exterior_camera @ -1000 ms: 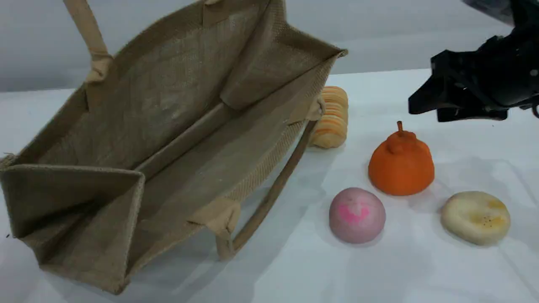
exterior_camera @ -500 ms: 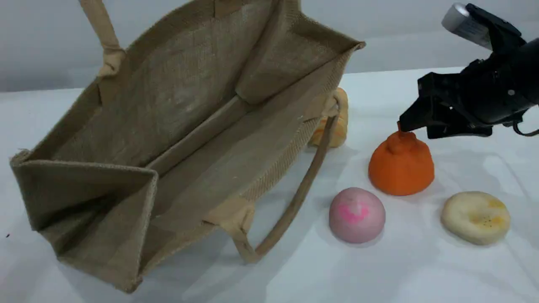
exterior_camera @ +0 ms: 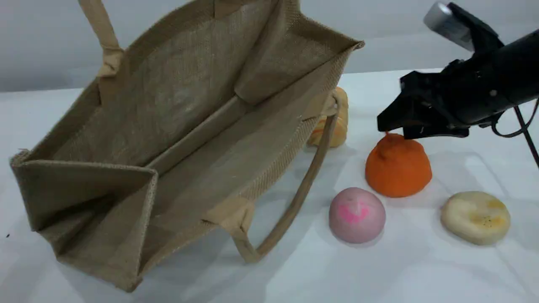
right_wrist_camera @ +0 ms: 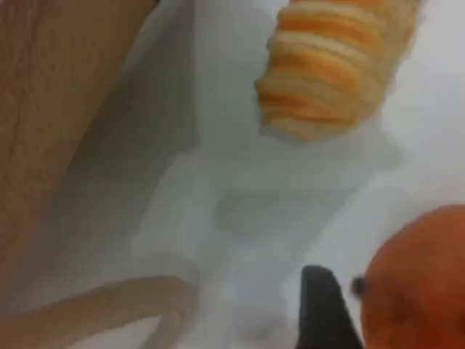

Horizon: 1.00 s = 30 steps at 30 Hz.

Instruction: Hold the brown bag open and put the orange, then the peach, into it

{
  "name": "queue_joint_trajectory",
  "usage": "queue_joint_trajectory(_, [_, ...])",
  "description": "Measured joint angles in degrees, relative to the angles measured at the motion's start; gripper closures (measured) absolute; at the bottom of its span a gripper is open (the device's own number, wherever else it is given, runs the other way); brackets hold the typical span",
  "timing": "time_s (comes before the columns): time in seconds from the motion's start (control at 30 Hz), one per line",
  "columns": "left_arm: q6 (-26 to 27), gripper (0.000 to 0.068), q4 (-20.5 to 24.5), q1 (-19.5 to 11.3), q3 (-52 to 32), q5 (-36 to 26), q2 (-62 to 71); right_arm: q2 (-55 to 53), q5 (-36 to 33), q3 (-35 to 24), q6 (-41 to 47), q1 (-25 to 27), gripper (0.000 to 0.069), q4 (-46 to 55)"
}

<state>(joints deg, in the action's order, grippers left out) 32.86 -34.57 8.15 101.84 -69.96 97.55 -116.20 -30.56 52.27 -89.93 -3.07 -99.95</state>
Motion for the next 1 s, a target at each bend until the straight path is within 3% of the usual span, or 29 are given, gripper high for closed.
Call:
queue_joint_trajectory(0.17, [-0.13, 0.0610, 0.00, 0.00, 0.00, 0.00, 0.00, -0.30, 9.77, 0.24, 0.00, -4.33, 0.0339, -0.12])
queue_joint_trajectory(0.3, [-0.13, 0.0610, 0.00, 0.00, 0.00, 0.00, 0.00, -2.54, 15.52, 0.25, 0.00, -5.02, 0.0339, -0.12])
queue_joint_trajectory(0.5, [-0.31, 0.0610, -0.05, 0.00, 0.00, 0.00, 0.00, -7.49, 14.15, 2.76, -0.05, -4.97, 0.0349, -0.37])
queue_joint_trajectory(0.57, [-0.33, 0.0610, 0.00, 0.00, 0.00, 0.00, 0.00, -7.55, 14.15, 2.76, -0.05, -4.97, 0.0393, -0.31])
queue_joint_trajectory(0.73, [-0.33, 0.0610, 0.00, 0.00, 0.00, 0.00, 0.00, -6.73, 15.19, 2.66, 0.00, -4.97, 0.0634, -0.13])
queue_joint_trajectory(1.0, [-0.33, 0.0610, -0.06, 0.00, 0.00, 0.00, 0.00, 4.10, 24.40, -0.89, 0.00, -4.97, 0.0654, 0.20])
